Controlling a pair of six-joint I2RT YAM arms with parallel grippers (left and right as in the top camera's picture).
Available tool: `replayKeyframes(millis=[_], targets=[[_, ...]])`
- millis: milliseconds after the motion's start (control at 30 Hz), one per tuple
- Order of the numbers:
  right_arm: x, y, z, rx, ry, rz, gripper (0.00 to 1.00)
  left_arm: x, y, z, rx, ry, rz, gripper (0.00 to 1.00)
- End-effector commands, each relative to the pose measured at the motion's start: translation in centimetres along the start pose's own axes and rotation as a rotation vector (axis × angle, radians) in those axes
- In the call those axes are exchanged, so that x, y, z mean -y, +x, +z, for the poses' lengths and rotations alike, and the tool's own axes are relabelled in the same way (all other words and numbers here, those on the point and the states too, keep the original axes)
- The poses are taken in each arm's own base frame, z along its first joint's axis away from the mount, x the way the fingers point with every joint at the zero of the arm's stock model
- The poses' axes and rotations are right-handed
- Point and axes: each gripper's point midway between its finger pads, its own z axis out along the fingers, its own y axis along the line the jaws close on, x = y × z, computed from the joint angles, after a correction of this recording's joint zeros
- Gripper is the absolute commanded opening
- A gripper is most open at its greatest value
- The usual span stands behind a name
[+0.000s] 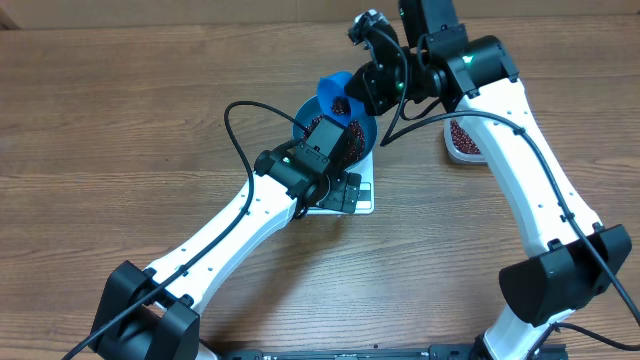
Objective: Scoop item into bowl and weigh 150g on scale
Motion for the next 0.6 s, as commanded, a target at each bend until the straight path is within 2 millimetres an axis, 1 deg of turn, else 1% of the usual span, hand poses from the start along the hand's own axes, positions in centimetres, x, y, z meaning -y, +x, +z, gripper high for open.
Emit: replayKeyframes(millis=[0,133,167,267,300,400,500,567], targets=[[3.2,-0.1,-1.6,0.035,0.045,0.152,0.04,0.1,0.1,0.3,-0.006,0.000,0.012,0.99],[5.7,-0.1,-3.5,0.078,0.001,0.276,0.04,0.1,0.1,0.3,-0.006,0.000,0.012,1.00],[7.0,-0.1,-4.5,0.101,-0.020,0.338,0.04,0.1,0.1,0.3,-0.006,0.000,0.012,1.00],[9.9,0.6,-6.3,0.127,0.009,0.448,0.04,0.1,0.1,0.3,-0.006,0.000,0.012,1.00],[11.2,1.1,-7.0,0.133,0.028,0.477,0.04,0.1,0.1,0.3,-0.006,0.000,0.012,1.00],[14.2,2.8,-9.0,0.141,0.073,0.556,0.04,0.1,0.1,0.3,-0.006,0.000,0.012,1.00],[16.5,4.8,-10.8,0.136,0.109,0.642,0.04,0.1,0.1,0.3,-0.006,0.000,0.012,1.00],[17.7,6.0,-11.7,0.129,0.133,0.689,0.04,0.1,0.1,0.3,-0.006,0.000,0.012,1.00]])
